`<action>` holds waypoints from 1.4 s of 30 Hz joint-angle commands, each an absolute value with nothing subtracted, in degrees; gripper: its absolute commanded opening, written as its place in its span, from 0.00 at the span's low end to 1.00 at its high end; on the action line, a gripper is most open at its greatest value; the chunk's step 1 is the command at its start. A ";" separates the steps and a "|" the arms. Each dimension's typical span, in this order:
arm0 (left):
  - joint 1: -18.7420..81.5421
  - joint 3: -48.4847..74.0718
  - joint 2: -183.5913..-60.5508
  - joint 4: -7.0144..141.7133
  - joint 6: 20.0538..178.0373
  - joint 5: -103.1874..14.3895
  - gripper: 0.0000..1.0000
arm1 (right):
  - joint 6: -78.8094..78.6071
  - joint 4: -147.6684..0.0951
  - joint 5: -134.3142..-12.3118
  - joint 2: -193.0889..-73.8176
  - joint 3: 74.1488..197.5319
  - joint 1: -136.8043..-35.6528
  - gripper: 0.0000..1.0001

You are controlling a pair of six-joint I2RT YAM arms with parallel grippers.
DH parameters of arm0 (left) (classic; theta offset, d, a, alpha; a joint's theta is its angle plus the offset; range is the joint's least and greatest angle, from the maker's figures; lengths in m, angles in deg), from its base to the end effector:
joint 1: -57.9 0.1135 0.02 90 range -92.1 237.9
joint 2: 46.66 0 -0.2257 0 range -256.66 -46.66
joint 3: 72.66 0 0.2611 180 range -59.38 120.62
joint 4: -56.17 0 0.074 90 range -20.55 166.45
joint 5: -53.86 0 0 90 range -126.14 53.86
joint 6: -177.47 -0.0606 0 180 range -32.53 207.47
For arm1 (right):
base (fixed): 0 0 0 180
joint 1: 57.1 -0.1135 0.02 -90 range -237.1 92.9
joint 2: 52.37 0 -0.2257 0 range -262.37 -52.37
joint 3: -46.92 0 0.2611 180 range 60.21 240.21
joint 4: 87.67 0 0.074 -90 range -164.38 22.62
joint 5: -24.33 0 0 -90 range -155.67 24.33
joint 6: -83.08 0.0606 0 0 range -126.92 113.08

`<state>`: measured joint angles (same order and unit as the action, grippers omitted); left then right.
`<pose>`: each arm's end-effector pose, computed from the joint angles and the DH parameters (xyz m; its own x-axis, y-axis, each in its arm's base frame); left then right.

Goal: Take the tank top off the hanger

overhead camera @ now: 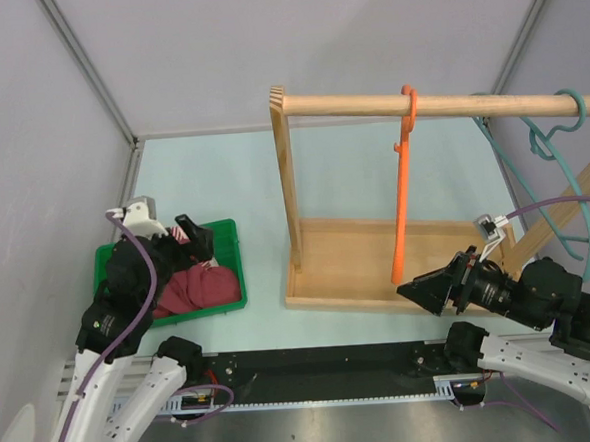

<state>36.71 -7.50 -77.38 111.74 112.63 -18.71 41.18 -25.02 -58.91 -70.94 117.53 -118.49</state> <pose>0.1597 -0.0424 0.3289 -0.3401 -0.3032 -0.8902 -0.0665 0.9520 -0.2988 0.0534 0.0831 0.3665 -0.6665 0.3216 -0.6725 -0.4796 0.5057 0.7171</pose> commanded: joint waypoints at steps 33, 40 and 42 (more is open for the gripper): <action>23.89 -37.31 -72.07 69.63 132.20 -60.84 0.99 | 46.79 -84.01 -41.52 -66.60 70.24 -118.10 1.00; 23.71 -42.67 -70.57 63.57 134.92 -60.22 0.99 | 48.72 -94.32 -35.60 -69.60 60.31 -115.47 1.00; 23.71 -44.25 -69.79 62.52 135.89 -60.48 0.99 | 49.59 -95.56 -38.24 -68.81 58.03 -113.71 1.00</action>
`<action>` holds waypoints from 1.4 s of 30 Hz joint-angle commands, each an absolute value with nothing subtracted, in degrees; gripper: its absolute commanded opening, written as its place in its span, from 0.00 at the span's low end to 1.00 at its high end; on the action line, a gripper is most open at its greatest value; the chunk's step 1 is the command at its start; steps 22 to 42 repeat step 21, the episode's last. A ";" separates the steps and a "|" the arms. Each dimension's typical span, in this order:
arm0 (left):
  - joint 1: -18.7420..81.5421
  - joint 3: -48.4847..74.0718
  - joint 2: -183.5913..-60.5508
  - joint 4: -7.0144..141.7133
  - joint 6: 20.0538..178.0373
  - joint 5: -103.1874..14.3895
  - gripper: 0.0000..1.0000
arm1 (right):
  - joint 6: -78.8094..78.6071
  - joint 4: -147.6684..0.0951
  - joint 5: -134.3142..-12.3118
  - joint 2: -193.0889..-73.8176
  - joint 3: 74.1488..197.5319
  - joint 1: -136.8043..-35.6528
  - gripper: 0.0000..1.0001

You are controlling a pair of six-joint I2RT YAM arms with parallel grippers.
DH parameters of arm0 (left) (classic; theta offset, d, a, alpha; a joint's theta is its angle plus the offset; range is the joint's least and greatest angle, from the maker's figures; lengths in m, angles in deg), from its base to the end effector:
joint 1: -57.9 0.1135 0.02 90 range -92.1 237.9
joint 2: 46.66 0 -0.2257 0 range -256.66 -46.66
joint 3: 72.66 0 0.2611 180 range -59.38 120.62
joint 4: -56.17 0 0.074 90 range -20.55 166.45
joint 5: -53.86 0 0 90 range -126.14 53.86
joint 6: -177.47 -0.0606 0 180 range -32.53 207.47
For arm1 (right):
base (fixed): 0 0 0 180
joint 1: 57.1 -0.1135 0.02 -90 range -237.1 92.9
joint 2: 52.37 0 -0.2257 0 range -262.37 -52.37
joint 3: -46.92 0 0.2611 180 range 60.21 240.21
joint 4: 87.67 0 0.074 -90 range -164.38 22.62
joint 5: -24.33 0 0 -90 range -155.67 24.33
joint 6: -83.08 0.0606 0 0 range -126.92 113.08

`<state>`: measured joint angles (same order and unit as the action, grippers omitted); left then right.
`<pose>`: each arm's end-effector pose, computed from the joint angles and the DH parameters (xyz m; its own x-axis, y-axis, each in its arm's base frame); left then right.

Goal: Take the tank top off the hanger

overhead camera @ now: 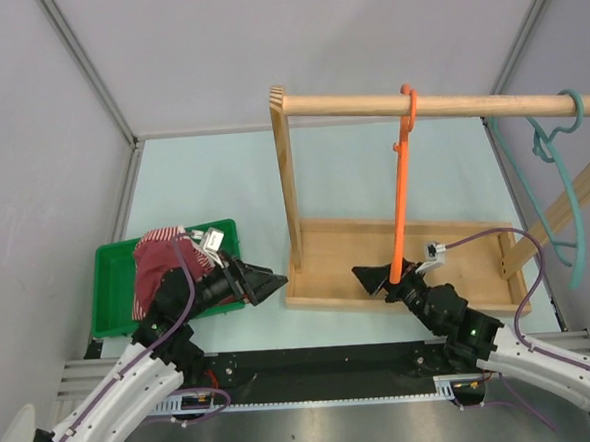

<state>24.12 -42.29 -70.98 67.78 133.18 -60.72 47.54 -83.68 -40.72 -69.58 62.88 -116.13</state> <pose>0.1543 -0.1335 0.2215 -0.6645 -0.3387 -0.6662 0.5357 0.4056 -0.7406 0.1217 0.1531 0.1628 -0.4840 0.6272 -0.6102 -0.2880 0.5443 0.7879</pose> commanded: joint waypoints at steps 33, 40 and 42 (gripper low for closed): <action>23.80 -67.19 -49.40 46.52 144.24 -62.68 0.99 | 55.66 -84.31 -40.53 -58.18 55.20 -113.44 1.00; 23.80 -67.19 -49.40 46.52 144.24 -62.68 0.99 | 55.66 -84.31 -40.53 -58.18 55.20 -113.44 1.00; 23.80 -67.19 -49.40 46.52 144.24 -62.68 0.99 | 55.66 -84.31 -40.53 -58.18 55.20 -113.44 1.00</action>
